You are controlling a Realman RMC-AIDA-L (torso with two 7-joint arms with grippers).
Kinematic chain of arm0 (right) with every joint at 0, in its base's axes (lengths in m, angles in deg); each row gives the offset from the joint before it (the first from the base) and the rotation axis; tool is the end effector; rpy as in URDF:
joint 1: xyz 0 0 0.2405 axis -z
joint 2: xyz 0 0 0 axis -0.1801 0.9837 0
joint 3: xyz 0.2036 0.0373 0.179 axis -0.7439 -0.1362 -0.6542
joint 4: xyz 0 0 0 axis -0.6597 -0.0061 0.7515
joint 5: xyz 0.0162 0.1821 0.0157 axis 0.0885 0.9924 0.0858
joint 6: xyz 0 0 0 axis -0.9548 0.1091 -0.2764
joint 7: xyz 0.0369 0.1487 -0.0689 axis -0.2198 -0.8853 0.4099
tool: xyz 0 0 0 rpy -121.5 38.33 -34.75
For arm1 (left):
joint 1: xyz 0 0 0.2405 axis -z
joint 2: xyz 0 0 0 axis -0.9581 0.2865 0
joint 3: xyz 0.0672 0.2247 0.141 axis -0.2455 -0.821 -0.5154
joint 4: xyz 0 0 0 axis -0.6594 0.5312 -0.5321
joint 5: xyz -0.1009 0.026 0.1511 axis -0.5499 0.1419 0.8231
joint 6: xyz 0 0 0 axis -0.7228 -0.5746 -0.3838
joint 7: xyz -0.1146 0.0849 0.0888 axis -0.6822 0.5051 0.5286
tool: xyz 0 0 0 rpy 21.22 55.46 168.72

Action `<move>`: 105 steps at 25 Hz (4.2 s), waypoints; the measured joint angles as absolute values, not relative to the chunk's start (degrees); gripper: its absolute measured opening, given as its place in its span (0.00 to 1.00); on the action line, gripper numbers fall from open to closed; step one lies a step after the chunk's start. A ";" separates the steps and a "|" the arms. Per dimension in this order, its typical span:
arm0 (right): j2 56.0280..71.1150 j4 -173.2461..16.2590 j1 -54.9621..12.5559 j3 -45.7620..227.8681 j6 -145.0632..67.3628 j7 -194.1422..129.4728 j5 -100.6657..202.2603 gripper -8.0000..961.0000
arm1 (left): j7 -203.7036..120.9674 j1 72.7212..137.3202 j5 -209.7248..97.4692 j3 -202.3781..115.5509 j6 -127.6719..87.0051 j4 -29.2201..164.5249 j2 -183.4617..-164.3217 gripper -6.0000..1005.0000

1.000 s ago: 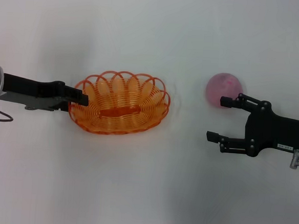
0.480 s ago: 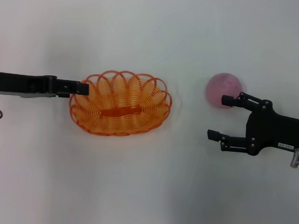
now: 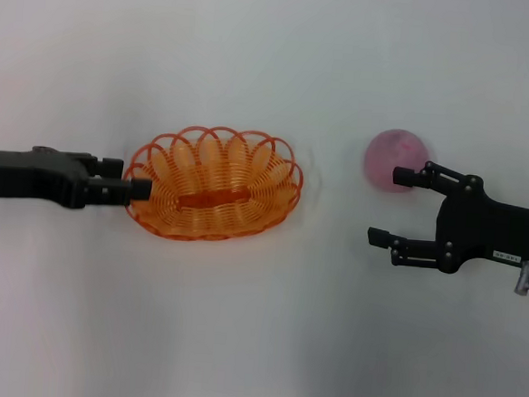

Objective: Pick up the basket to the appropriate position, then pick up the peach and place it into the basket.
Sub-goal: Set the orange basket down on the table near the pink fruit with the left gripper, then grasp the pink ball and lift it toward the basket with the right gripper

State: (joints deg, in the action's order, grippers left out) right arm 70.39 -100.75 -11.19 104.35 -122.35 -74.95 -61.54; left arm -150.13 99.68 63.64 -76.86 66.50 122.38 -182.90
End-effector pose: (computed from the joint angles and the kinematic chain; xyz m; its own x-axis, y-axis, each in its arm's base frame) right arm 0.3139 0.2544 -0.0473 0.8554 -0.1552 -0.4942 -0.3441 -0.8835 -0.3180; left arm -0.2692 0.2980 -0.0292 0.6403 0.7027 0.3101 0.7501 -0.6589 -0.0559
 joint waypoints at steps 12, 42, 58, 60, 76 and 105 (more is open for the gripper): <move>70.39 -100.62 -11.32 104.17 -122.30 -74.97 -60.29 0.95 | -116.24 93.20 57.11 -71.40 69.38 117.89 -183.36 0.70; 69.71 -111.24 -11.43 107.17 -129.85 -109.85 -59.79 0.95 | -104.24 88.41 58.40 -68.48 69.63 112.03 -183.40 0.70; 67.03 -135.20 -20.72 120.23 -132.91 -163.00 -73.42 0.95 | -104.24 88.21 58.53 -68.44 69.63 112.11 -183.25 0.70; 67.03 -136.95 -22.44 121.74 -132.87 -166.72 -76.73 0.95 | -104.24 88.20 58.96 -68.43 69.70 112.12 -183.25 0.70; 68.04 -140.78 -33.03 125.58 -132.28 -175.09 -90.72 0.96 | -104.24 88.12 59.60 -67.86 70.29 112.21 -183.26 0.70; 70.22 -127.35 -36.16 140.92 -115.65 -178.94 -92.44 0.96 | -104.15 88.34 59.59 -67.38 70.31 112.02 -183.26 0.70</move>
